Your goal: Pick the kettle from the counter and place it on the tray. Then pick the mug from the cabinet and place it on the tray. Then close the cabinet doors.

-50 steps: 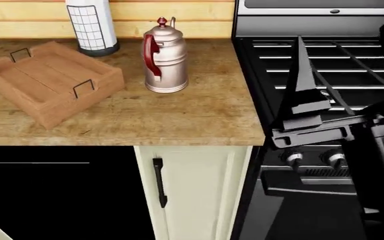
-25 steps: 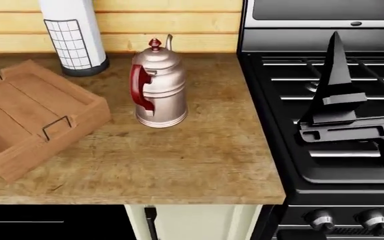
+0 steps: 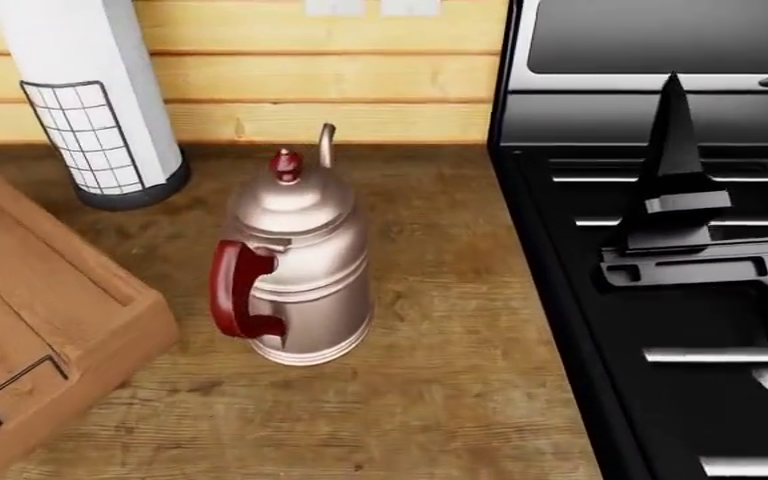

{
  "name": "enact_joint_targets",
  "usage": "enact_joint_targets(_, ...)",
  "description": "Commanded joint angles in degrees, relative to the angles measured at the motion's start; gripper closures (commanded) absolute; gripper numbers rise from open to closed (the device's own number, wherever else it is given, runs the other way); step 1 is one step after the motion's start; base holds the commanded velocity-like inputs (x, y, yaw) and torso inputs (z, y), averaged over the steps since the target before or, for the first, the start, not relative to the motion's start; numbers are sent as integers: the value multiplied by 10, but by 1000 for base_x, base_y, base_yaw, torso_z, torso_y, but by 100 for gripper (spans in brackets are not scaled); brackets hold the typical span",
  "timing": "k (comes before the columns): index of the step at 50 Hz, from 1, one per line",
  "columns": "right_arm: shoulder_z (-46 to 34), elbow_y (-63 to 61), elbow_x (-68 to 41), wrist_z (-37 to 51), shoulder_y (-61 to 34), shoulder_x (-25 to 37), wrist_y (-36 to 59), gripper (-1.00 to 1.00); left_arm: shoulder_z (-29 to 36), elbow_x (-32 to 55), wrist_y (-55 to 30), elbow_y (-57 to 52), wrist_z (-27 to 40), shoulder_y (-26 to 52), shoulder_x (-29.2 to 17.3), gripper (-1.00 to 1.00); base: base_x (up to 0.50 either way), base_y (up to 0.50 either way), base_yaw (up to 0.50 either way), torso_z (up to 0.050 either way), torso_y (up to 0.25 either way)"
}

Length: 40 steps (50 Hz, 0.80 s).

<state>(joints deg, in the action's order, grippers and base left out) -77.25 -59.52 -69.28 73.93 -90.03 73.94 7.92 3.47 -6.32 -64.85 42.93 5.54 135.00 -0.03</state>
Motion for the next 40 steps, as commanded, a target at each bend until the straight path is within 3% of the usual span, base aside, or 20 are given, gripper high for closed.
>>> enact_joint_targets(1,-15,0,3,4,-8,-3,-2,-100,1,-39,4,1,-20,0,0,-100,500,0,0,0,0)
enact_joint_targets(12,-25,0,14,12,-8,-4,-6,-100,-7,-82,3,0,-33,0,0,-100,496,0,0,0,2)
enact_joint_targets(24,-40,2,37,16,-2,-8,-14,-100,-21,-75,20,41,-22,0,-9,-100,0,0,0,0,0)
enact_joint_targets(40,-54,10,60,15,14,-16,-28,-100,-22,-23,91,211,10,0,-25,-100,0,0,0,0,0)
